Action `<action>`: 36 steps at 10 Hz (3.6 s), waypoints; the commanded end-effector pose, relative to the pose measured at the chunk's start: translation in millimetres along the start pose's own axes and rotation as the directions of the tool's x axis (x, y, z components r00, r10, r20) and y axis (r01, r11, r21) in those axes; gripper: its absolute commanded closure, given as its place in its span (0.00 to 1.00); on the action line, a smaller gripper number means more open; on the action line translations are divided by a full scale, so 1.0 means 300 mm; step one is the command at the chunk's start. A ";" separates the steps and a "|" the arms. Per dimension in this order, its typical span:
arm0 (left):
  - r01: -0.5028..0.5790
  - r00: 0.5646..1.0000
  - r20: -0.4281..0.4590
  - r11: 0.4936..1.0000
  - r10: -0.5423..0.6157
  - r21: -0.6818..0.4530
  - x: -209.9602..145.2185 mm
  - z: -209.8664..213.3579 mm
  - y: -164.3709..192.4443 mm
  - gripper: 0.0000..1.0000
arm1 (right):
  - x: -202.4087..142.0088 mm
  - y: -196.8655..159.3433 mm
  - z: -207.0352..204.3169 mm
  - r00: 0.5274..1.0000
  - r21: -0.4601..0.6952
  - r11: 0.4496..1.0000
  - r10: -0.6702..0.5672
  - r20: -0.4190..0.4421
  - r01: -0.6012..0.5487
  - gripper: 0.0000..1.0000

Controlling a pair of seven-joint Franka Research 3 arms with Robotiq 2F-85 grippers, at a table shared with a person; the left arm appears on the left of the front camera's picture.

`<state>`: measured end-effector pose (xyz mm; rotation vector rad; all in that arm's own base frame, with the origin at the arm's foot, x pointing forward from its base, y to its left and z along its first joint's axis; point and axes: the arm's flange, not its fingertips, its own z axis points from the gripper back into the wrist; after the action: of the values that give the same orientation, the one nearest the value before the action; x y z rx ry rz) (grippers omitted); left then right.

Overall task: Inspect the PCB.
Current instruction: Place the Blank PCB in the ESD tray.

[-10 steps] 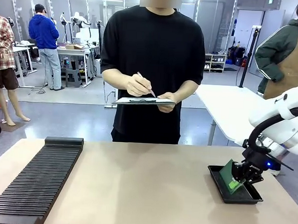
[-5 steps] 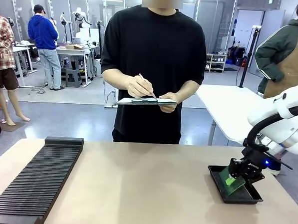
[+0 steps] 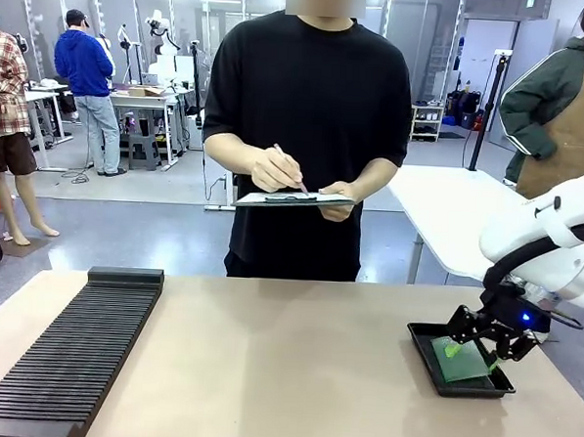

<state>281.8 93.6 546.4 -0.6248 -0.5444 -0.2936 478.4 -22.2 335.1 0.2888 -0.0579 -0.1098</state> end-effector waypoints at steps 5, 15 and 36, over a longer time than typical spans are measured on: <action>-0.011 1.000 -0.011 1.000 0.011 0.029 0.006 0.006 -0.002 0.00 | -0.018 0.025 0.079 1.000 -0.058 0.998 -0.006 0.024 0.008 0.00; -0.011 1.000 -0.011 1.000 0.011 0.029 0.006 0.006 -0.002 0.00 | -0.018 0.025 0.079 1.000 -0.058 0.998 -0.006 0.024 0.008 0.00; -0.011 1.000 -0.011 1.000 0.011 0.029 0.006 0.006 -0.002 0.00 | -0.710 -0.193 0.648 0.996 0.824 0.561 0.078 0.039 -0.076 0.00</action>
<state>281.8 93.9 546.4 -0.6254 -0.5452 -0.2929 241.5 -110.2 500.1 1.2664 -0.0706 0.0318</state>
